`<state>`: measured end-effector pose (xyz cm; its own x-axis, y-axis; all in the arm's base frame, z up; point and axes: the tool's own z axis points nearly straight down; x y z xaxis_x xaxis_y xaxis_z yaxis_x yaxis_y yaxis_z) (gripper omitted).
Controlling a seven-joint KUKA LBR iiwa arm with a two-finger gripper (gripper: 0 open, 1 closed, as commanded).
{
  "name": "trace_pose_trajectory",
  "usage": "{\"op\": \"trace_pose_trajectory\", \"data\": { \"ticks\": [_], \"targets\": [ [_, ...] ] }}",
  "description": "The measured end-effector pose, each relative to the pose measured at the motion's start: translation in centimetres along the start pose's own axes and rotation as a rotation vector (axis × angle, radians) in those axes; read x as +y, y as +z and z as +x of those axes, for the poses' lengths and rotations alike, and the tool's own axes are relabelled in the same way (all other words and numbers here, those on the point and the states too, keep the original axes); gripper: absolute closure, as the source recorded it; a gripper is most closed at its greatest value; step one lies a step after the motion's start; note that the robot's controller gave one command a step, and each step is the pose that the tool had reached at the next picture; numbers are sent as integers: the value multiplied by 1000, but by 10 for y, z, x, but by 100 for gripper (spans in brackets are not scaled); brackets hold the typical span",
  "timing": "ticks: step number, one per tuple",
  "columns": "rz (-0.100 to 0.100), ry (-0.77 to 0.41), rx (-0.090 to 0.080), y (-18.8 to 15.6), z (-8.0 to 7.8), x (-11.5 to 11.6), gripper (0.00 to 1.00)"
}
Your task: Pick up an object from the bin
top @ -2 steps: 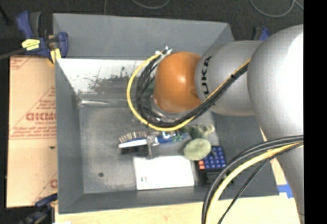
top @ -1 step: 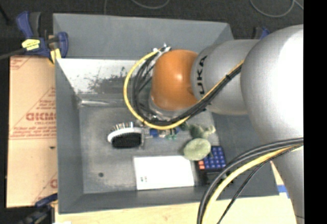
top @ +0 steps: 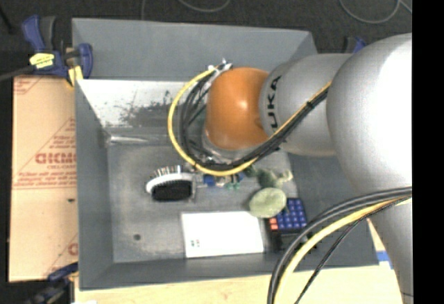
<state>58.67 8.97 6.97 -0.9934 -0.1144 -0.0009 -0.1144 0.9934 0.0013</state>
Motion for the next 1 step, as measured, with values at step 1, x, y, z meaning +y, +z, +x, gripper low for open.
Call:
{"op": "trace_pose_trajectory", "data": {
  "ticks": [1],
  "targets": [
    [0,0,3,-4,1,0,100]
  ]
}}
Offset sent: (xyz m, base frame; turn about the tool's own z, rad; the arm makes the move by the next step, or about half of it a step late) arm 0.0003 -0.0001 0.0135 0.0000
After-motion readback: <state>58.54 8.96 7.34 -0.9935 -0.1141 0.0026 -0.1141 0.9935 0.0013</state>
